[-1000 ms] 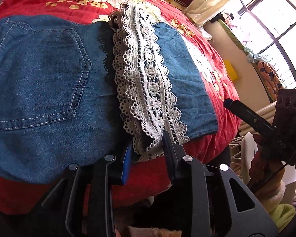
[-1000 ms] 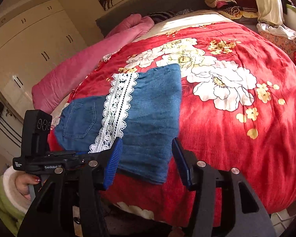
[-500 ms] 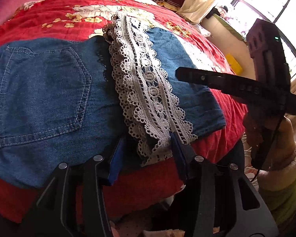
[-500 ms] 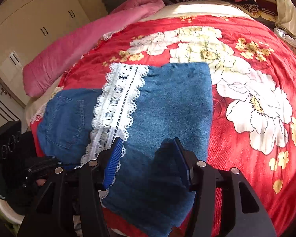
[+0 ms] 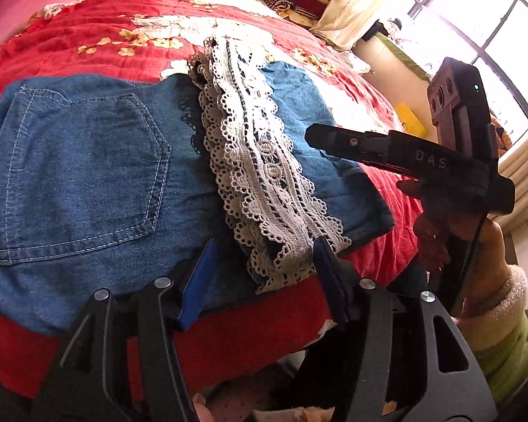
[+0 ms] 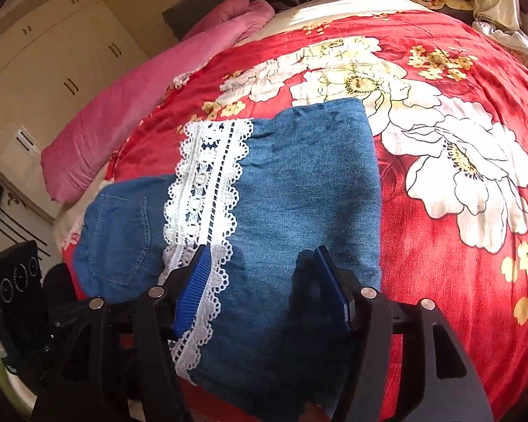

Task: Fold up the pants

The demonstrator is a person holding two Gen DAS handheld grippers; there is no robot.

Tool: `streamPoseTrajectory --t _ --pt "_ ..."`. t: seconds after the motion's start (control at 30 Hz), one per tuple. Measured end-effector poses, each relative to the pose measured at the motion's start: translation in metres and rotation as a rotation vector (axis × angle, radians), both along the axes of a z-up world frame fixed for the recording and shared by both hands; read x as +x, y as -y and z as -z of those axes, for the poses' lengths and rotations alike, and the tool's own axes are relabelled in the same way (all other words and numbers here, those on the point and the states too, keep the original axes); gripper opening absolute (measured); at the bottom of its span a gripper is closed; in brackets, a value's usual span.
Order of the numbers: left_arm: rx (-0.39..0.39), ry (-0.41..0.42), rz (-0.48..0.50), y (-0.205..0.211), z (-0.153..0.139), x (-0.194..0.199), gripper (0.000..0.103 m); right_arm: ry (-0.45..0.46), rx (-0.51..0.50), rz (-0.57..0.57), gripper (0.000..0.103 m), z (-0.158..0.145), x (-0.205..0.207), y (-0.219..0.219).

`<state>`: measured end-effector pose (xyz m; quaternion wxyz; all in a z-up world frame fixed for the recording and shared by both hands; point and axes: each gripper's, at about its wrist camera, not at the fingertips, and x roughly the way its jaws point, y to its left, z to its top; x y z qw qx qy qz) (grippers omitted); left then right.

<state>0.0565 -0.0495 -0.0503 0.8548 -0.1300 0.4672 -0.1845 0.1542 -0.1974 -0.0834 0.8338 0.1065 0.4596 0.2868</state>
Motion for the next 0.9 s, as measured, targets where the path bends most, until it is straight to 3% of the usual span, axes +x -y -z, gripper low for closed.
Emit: streamPoseTrajectory --t 0.07,0.17,0.33,0.5,0.9 --pt "-0.006 0.023 -0.012 -0.004 -0.009 -0.003 0.050 0.008 0.026 0.011 0.065 -0.007 -0.005 0.002" --pt "0.006 0.061 -0.036 -0.011 -0.021 -0.007 0.064 0.031 0.044 0.017 0.072 -0.020 -0.014 0.003" --pt "0.045 0.119 -0.103 -0.028 -0.040 -0.013 0.075 0.080 0.057 0.011 0.081 -0.042 -0.019 -0.003" --pt "0.092 0.154 -0.194 -0.053 -0.052 -0.018 0.093 0.123 0.055 -0.015 0.091 -0.061 -0.021 -0.018" --pt "0.115 0.154 -0.305 -0.098 -0.054 -0.031 0.093 0.174 0.014 -0.075 0.095 -0.086 -0.023 -0.067"
